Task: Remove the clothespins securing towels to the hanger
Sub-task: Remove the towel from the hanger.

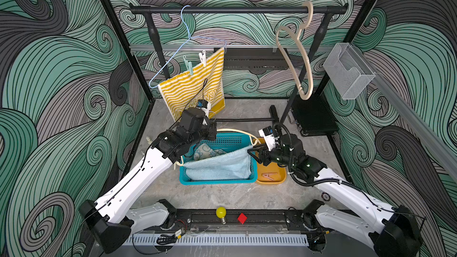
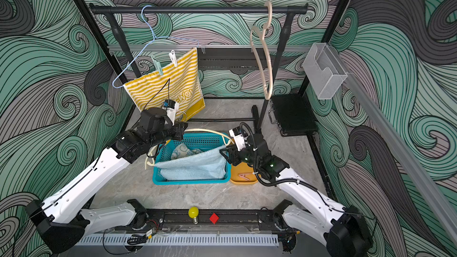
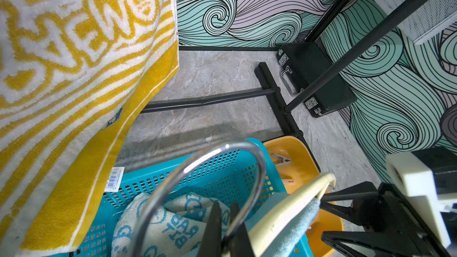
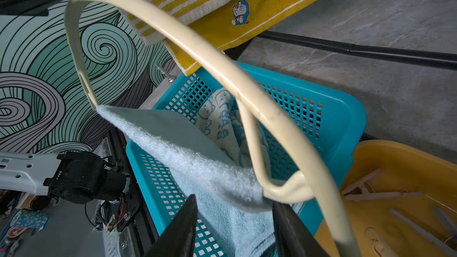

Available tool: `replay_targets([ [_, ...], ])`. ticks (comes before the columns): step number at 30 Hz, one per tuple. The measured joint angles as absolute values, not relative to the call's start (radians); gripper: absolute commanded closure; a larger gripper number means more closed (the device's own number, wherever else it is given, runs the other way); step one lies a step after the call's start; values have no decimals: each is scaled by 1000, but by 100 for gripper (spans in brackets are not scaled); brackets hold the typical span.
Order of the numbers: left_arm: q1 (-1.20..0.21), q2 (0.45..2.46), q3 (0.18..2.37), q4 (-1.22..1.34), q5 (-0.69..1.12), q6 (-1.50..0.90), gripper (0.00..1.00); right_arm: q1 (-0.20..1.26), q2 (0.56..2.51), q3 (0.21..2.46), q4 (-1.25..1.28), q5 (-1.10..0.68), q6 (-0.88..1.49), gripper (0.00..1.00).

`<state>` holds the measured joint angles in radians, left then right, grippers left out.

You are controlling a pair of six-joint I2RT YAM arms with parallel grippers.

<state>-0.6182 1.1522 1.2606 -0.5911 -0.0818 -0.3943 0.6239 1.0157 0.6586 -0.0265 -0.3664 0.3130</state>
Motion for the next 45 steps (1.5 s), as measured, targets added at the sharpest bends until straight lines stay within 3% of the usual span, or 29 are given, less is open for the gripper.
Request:
replay_targets([
  [8,-618,1151,1262,-591,-83,-393,100,624,1023,659,-12,-363,315,53],
  [14,-618,1151,1262,-591,-82,-393,100,624,1059,659,12,-376,329,61],
  [19,-618,1151,1262,-591,-83,-393,100,624,1076,659,24,-394,349,75],
  [25,-618,1152,1262,-591,-86,-393,100,624,1075,659,31,-401,360,100],
  [45,-618,1173,1261,-587,-120,-405,100,630,1018,660,-6,-423,375,100],
])
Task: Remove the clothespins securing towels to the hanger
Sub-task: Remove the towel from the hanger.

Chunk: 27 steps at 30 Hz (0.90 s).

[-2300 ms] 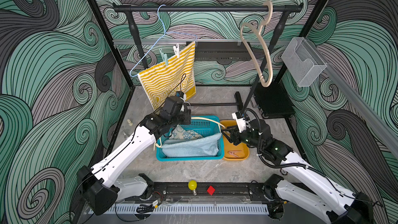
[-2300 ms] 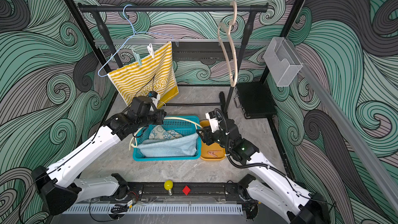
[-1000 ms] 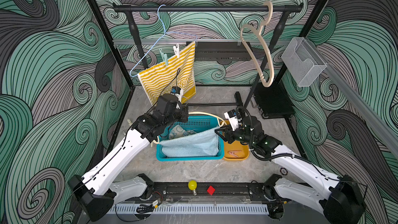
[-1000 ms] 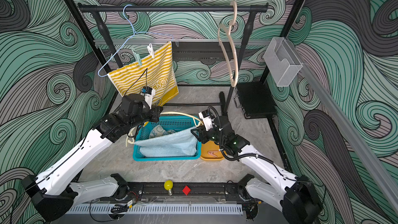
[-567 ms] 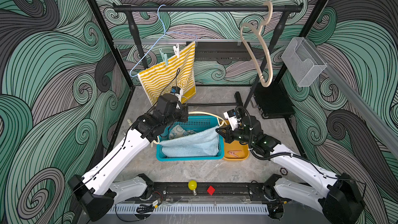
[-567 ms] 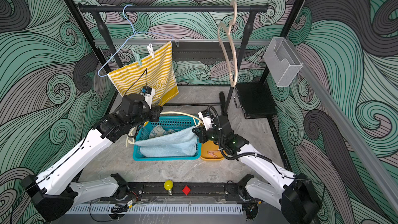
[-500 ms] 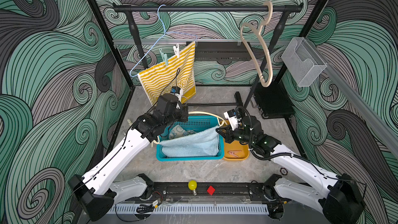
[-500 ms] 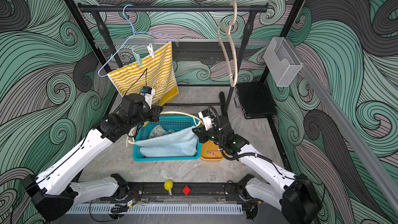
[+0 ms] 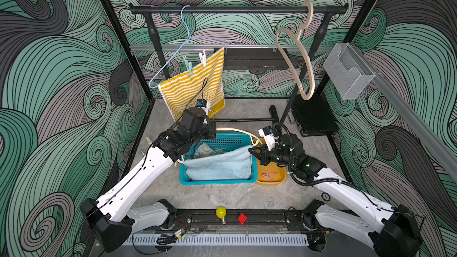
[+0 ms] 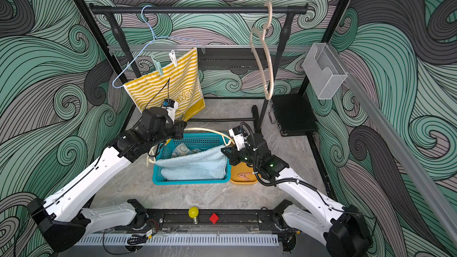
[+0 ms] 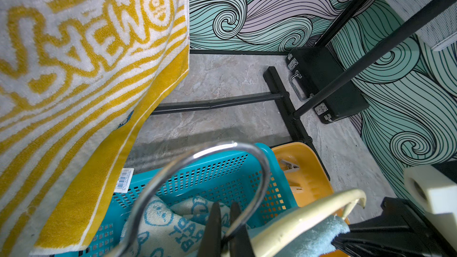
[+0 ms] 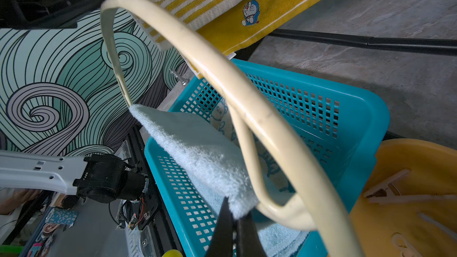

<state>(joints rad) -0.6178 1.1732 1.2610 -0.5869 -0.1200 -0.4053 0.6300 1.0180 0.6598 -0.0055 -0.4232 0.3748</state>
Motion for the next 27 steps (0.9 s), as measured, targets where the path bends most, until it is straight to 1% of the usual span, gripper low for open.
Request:
replay_targets([
  [9,-618,1177,1260,-583,-134,-413,100,631,1008,669,-15,-448,384,100],
  [16,-618,1193,1246,-590,-146,-414,100,636,965,706,2,-469,395,100],
  [27,-618,1195,1239,-592,-174,-424,100,636,933,726,-3,-468,397,100],
])
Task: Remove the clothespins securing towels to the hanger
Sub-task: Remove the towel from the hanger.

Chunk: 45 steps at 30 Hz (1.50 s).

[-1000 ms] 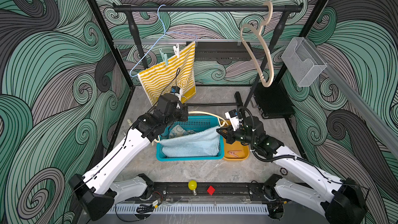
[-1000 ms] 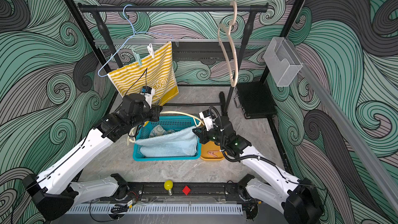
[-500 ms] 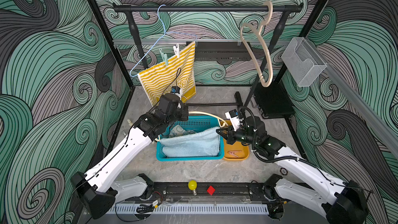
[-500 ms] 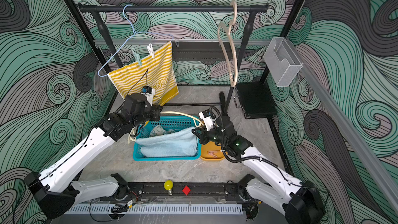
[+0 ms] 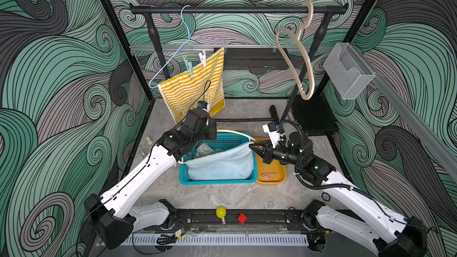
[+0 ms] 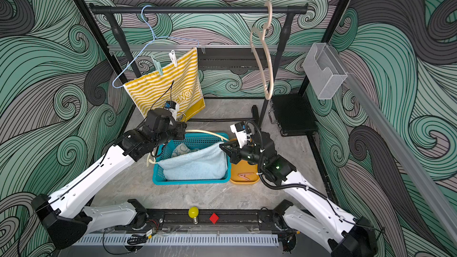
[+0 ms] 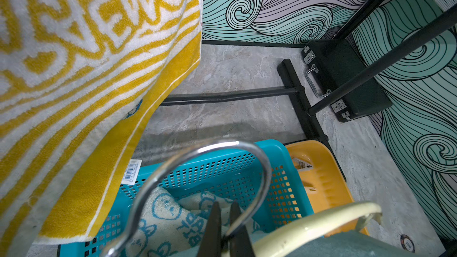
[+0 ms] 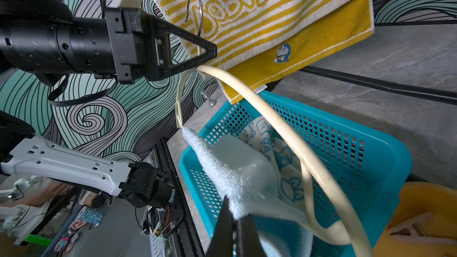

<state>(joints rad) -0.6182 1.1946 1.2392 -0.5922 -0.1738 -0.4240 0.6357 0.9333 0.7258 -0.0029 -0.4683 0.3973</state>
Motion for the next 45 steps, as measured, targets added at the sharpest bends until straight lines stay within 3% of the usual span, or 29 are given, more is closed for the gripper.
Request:
replay_targets([
  [45,-618,1147,1210,-590,-226,-457,100,636,916,1005,-70,-451,362,100],
])
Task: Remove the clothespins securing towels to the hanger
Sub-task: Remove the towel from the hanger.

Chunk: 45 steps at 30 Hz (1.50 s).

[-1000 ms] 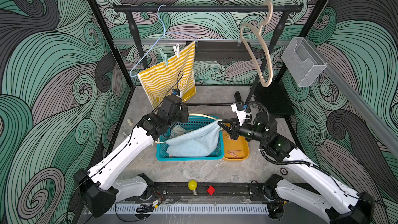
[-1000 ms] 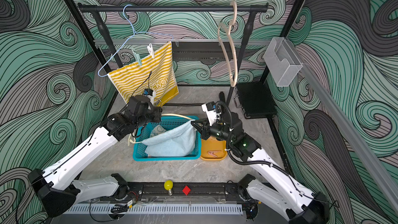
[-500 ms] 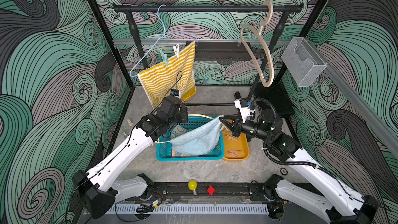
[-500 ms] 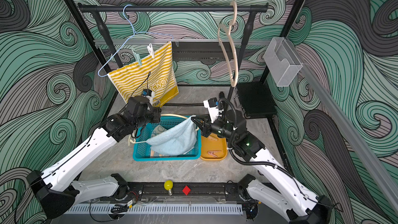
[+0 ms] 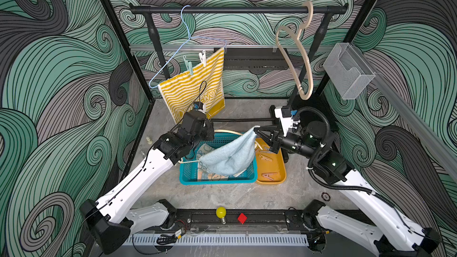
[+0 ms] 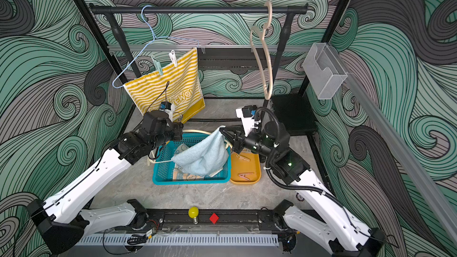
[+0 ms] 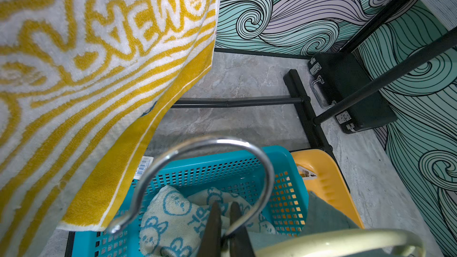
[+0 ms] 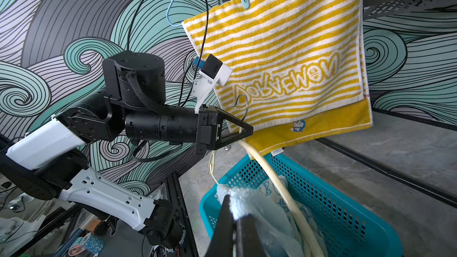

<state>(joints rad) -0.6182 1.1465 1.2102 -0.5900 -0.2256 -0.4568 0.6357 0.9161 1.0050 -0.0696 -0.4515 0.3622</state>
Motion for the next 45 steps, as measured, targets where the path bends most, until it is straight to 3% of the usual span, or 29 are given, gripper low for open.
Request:
replay_targets([
  [45,-618,1050,1127,-617,-391,-536,100,636,865,1202,-128,-405,243,100],
])
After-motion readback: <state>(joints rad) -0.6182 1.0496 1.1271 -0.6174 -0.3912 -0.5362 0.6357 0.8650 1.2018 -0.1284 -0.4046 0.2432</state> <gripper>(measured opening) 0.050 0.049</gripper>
